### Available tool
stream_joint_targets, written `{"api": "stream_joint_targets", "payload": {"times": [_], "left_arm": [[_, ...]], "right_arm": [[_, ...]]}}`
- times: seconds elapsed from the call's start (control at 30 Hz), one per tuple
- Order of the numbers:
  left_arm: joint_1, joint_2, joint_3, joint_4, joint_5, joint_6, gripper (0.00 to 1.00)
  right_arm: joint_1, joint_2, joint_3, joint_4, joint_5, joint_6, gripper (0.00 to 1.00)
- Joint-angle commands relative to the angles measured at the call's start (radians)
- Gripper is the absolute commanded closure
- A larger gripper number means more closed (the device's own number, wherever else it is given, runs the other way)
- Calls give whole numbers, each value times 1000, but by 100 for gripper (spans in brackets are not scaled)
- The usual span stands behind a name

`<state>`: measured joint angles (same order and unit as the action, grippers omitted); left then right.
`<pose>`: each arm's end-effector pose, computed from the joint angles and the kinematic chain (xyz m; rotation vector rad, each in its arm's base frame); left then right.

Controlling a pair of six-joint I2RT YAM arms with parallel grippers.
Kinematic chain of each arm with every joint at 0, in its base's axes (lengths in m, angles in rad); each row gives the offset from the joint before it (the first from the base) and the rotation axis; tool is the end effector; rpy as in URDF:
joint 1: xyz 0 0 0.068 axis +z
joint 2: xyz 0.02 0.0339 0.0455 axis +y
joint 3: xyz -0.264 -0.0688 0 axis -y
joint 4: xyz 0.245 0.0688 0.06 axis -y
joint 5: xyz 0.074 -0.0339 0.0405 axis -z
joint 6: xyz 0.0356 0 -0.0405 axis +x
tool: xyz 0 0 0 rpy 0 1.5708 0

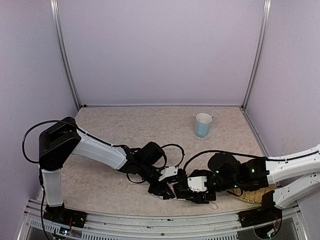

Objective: Put away the umbrella

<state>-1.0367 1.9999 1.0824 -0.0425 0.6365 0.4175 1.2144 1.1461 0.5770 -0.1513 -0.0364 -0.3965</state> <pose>0.1779 -0.3424 0.1114 1.8990 1.7346 -1.0484 0.0798 0.2181 0.2003 -1.6970 1.6036 0.4594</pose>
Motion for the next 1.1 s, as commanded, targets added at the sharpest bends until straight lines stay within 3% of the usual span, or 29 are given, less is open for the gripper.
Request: {"api": "stream_joint_targets", "payload": {"times": [0.0, 0.17, 0.33, 0.53, 0.7, 0.87, 0.97, 1.07], "left_arm": [[23, 104, -48, -242, -69, -5, 92], [29, 112, -40, -254, -53, -1, 92], [29, 129, -25, -273, -39, 11, 92], [29, 129, -21, -284, -29, 20, 92], [30, 97, -30, -276, -53, 27, 91], [36, -16, -75, -178, -149, 25, 62], [37, -119, -118, -56, -256, -1, 44], [38, -253, -205, 134, -368, -19, 3]], "right_arm": [[68, 46, 18, -11, 142, -49, 26], [69, 148, 20, 9, 162, -55, 10], [70, 302, 61, -15, 276, -35, 10], [70, 411, 119, -80, 300, 7, 35], [70, 442, 129, -99, 279, 18, 71], [70, 457, 160, -131, 268, 24, 100], [70, 451, 164, -124, 270, 44, 100], [70, 426, 155, -100, 254, 59, 100]]}}
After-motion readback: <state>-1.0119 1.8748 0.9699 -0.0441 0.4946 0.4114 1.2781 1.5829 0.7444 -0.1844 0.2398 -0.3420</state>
